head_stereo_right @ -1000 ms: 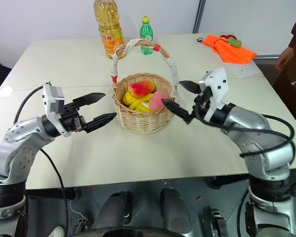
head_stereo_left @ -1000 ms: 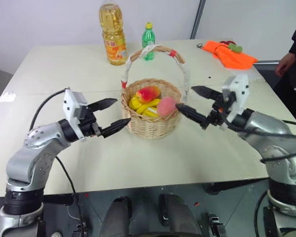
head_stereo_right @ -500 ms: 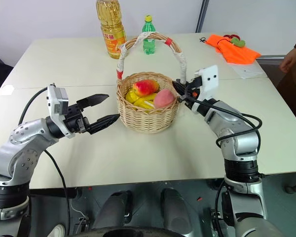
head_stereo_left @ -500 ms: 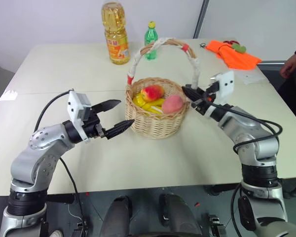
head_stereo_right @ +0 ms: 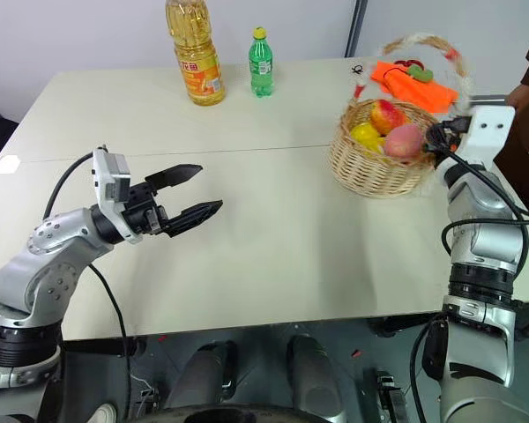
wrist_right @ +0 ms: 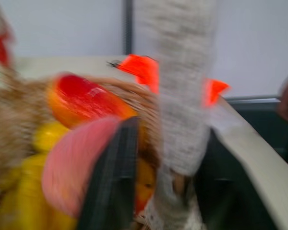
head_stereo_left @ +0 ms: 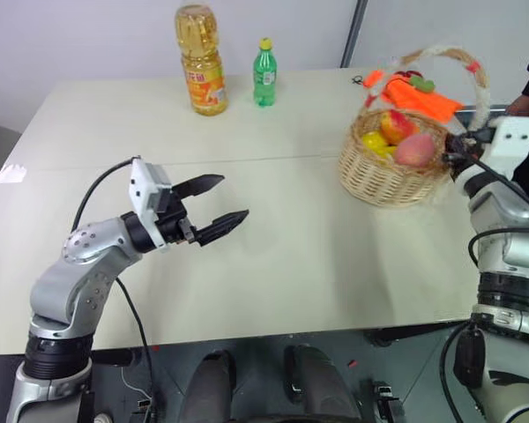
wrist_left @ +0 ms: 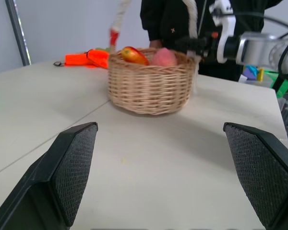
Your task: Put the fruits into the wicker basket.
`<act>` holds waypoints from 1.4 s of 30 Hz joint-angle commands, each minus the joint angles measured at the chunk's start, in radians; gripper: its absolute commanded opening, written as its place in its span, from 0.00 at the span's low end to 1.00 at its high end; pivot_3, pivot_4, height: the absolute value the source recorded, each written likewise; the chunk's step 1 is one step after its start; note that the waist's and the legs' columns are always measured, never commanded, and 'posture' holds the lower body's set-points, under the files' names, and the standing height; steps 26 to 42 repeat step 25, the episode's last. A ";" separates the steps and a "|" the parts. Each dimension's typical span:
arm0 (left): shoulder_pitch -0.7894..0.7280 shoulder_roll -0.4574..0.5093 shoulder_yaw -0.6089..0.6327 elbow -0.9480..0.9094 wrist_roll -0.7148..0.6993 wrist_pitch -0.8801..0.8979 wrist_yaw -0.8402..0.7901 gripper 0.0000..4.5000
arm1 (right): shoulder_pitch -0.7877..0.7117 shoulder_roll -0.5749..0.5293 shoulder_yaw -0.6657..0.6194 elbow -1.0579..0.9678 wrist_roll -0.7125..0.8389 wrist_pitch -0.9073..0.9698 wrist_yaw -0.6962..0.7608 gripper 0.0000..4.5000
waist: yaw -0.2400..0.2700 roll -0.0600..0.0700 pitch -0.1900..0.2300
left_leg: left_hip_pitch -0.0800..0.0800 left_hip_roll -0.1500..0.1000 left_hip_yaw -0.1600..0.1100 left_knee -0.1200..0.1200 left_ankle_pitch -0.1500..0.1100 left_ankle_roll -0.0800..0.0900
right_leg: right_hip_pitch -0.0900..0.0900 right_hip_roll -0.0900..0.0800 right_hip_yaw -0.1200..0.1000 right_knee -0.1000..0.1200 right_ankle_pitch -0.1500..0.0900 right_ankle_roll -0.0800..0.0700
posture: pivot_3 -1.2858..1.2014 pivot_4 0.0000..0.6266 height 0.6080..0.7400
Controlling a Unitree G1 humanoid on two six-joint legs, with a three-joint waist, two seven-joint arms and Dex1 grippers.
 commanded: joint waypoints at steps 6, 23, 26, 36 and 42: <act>0.053 0.001 0.015 0.001 0.047 -0.041 0.035 1.00 | 0.220 -0.054 -0.093 -0.244 0.066 -0.086 0.144 1.00 | 0.009 0.000 0.000 | 0.000 0.000 0.000 0.000 0.000 0.000 | 0.000 0.000 0.000 0.000 0.000 0.001 | 0.52 0.24 1.00; 0.298 -0.055 0.126 0.234 0.283 -0.266 0.224 1.00 | 0.497 -0.037 0.095 -0.464 0.200 -0.039 0.516 1.00 | 0.010 0.001 -0.001 | 0.001 0.002 0.001 0.001 0.000 0.000 | 0.001 0.000 0.001 -0.002 -0.003 -0.003 | 0.52 0.24 1.00; 0.317 -0.063 0.135 0.231 0.281 -0.274 0.233 1.00 | 0.483 -0.034 0.109 -0.435 0.190 -0.057 0.530 1.00 | 0.012 0.001 -0.001 | 0.000 0.001 0.001 0.001 0.000 0.000 | 0.001 -0.001 0.001 -0.002 -0.002 -0.004 | 0.52 0.24 1.00; 0.317 -0.063 0.135 0.231 0.281 -0.274 0.233 1.00 | 0.483 -0.034 0.109 -0.435 0.190 -0.057 0.530 1.00 | 0.012 0.001 -0.001 | 0.000 0.001 0.001 0.001 0.000 0.000 | 0.001 -0.001 0.001 -0.002 -0.002 -0.004 | 0.52 0.24 1.00; 0.317 -0.063 0.135 0.231 0.281 -0.274 0.233 1.00 | 0.483 -0.034 0.109 -0.435 0.190 -0.057 0.530 1.00 | 0.012 0.001 -0.001 | 0.000 0.001 0.001 0.001 0.000 0.000 | 0.001 -0.001 0.001 -0.002 -0.002 -0.004 | 0.52 0.24 1.00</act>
